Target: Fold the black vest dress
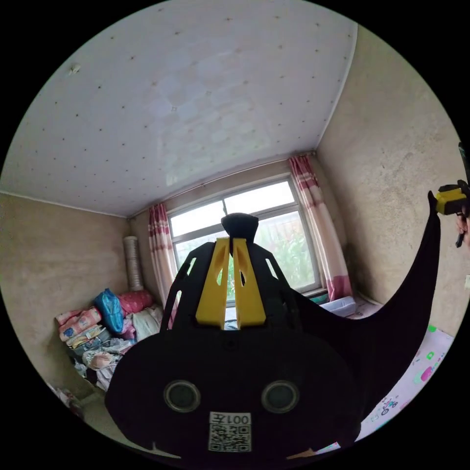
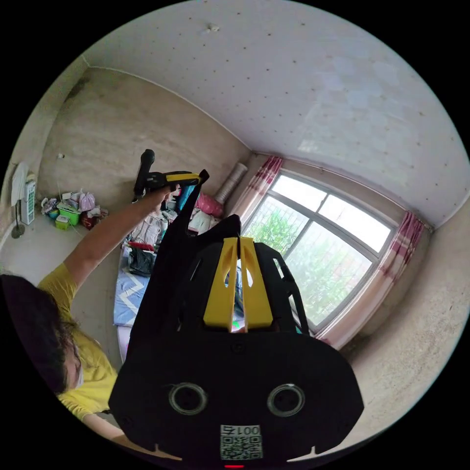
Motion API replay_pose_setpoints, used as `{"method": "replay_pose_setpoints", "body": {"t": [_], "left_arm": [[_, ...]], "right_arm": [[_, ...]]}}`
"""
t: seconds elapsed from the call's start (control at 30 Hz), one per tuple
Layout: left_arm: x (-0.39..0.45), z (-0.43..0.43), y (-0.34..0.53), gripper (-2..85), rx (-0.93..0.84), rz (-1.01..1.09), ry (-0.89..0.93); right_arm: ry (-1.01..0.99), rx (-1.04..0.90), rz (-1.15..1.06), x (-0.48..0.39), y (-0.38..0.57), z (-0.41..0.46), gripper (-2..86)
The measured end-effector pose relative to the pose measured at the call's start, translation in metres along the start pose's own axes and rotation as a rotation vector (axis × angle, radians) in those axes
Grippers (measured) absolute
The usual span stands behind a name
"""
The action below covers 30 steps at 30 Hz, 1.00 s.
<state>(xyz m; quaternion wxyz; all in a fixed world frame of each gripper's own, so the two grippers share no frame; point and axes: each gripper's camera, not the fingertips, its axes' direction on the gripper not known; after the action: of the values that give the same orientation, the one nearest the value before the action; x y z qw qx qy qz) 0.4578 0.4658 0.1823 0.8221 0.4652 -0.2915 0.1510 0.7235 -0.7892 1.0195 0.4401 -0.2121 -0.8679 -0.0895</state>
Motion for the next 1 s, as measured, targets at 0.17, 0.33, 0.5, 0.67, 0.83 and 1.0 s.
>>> {"method": "replay_pose_setpoints", "body": {"t": [0.17,0.33,0.5,0.67,0.83,1.0], "left_arm": [[-0.002,0.071,-0.030,-1.3,0.001,0.021,-0.015],[0.061,0.158,-0.046,-1.2,0.024,0.018,0.112],[0.187,0.265,-0.034,-1.2,-0.006,0.088,0.296],[0.387,0.383,0.036,-1.2,-0.124,0.181,0.540],[0.592,0.456,0.150,-1.3,-0.262,0.302,0.730],[0.793,0.495,0.273,-1.4,-0.422,0.402,0.904]], "right_arm": [[-0.038,0.019,0.116,0.039,0.033,0.020,0.2],[-0.001,-0.008,0.255,0.098,0.112,0.009,0.2],[0.034,-0.089,0.461,0.165,0.264,-0.014,0.2],[0.052,-0.128,0.655,0.213,0.442,-0.048,0.2],[0.098,-0.249,0.785,0.240,0.648,-0.076,0.2],[0.179,-0.420,0.942,0.254,0.896,-0.102,0.2]]}}
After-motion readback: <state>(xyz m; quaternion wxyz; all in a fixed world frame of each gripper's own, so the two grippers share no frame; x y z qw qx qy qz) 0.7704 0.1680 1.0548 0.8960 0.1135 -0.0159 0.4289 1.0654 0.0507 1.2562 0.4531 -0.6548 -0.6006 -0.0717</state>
